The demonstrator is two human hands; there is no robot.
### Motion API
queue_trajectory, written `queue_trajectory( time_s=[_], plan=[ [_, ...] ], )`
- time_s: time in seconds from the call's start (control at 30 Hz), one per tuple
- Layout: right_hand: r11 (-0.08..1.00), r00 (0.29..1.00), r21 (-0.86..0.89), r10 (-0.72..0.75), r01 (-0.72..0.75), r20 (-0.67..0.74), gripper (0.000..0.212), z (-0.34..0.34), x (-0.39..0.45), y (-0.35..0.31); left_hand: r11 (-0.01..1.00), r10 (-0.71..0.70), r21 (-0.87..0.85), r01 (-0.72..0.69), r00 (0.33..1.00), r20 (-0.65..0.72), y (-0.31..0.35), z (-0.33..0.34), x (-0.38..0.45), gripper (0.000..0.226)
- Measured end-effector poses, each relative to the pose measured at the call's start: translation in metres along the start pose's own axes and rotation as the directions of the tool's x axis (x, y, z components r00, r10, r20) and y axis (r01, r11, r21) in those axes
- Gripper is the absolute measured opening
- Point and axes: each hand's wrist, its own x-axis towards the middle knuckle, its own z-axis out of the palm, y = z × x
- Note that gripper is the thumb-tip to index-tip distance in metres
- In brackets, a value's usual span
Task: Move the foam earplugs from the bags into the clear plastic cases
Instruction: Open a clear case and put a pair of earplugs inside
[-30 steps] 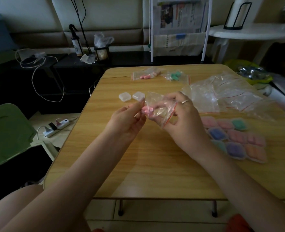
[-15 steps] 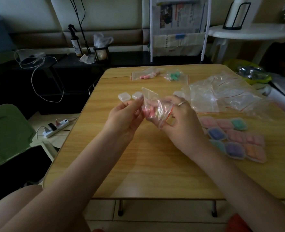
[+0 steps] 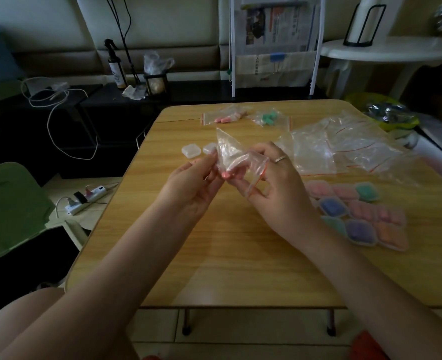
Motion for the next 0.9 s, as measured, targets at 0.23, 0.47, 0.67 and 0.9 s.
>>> queue_trajectory(
  time_s=[0.23,0.47,0.67,0.9],
  plan=[
    [0.992,0.997,0.098,0.074,-0.073,-0.002,0.035,-0.002,0.001,0.001,0.964,0.202,0.184,-0.19,0.978,-0.049,0.005,-0.01,0.006,0.017],
    [0.933,0.973,0.281,0.205,-0.226,0.101,0.029,-0.004,0.003,0.003,0.838,0.404,0.406,-0.364,0.915,-0.013,0.007,-0.011,0.003,0.027],
    [0.939,0.978,0.313,0.181,-0.143,-0.099,0.008,-0.011,0.002,0.004,0.821,0.496,0.431,-0.375,0.842,-0.212,0.017,-0.018,0.016,0.025],
    [0.763,0.935,0.569,0.355,-0.306,0.026,0.018,-0.01,0.001,0.0,0.896,0.408,0.29,-0.335,0.88,-0.243,0.017,-0.021,0.019,0.012]
  ],
)
